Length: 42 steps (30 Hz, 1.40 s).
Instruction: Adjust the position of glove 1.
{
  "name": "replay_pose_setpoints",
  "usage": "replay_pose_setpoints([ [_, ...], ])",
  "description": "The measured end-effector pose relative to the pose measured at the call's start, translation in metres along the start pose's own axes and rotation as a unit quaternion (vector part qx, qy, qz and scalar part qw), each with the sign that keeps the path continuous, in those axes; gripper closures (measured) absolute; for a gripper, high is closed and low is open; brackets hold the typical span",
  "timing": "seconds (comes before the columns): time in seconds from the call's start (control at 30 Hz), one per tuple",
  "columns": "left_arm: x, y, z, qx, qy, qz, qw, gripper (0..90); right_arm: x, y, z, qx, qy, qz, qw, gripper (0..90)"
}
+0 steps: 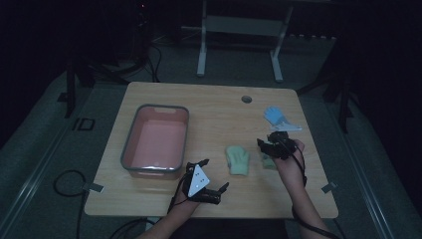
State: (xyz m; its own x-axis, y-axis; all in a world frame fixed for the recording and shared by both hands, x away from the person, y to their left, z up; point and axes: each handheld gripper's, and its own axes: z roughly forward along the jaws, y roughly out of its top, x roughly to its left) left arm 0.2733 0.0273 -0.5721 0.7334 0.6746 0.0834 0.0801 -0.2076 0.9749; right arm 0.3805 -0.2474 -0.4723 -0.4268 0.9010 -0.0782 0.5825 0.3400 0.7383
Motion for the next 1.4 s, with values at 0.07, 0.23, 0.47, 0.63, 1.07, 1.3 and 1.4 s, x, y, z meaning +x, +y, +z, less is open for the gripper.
replay_pose_setpoints([
  [0.07, 0.0, 0.0, 0.0, 0.0, 0.0, 0.002, 1.0, 0.2, -0.008, -0.002, 0.0, 0.004, -0.004, -0.001, 1.0, 53.8],
  [0.23, 0.0, 0.0, 0.0, 0.001, 0.0, 0.002, 1.0, 0.2, -0.026, -0.014, 0.006, 0.018, -0.008, 0.007, 0.9998, 53.2],
  [0.47, 0.0, 0.0, 0.0, 0.002, 0.002, 0.0, 1.0, 0.2, -0.047, -0.041, 0.031, 0.051, -0.005, 0.034, 0.9981, 55.3],
  [0.63, 0.0, 0.0, 0.001, 0.004, 0.004, -0.001, 1.0, 0.2, -0.052, -0.055, 0.048, 0.061, 0.004, 0.025, 0.9978, 60.3],
  [1.07, -0.002, 0.0, 0.001, 0.002, 0.007, 0.007, 1.0, 0.2, -0.045, -0.037, 0.02, 0.054, 0.022, 0.053, 0.9969, 85.3],
  [1.3, -0.002, 0.0, 0.001, 0.002, 0.007, 0.009, 0.9999, 0.2, -0.039, -0.033, -0.023, 0.017, 0.015, 0.049, 0.9985, 85.3],
  [1.4, -0.002, 0.0, 0.001, 0.001, 0.007, 0.008, 0.9999, 0.2, -0.039, -0.036, -0.034, 0.01, 0.013, 0.049, 0.9987, 85.3],
])
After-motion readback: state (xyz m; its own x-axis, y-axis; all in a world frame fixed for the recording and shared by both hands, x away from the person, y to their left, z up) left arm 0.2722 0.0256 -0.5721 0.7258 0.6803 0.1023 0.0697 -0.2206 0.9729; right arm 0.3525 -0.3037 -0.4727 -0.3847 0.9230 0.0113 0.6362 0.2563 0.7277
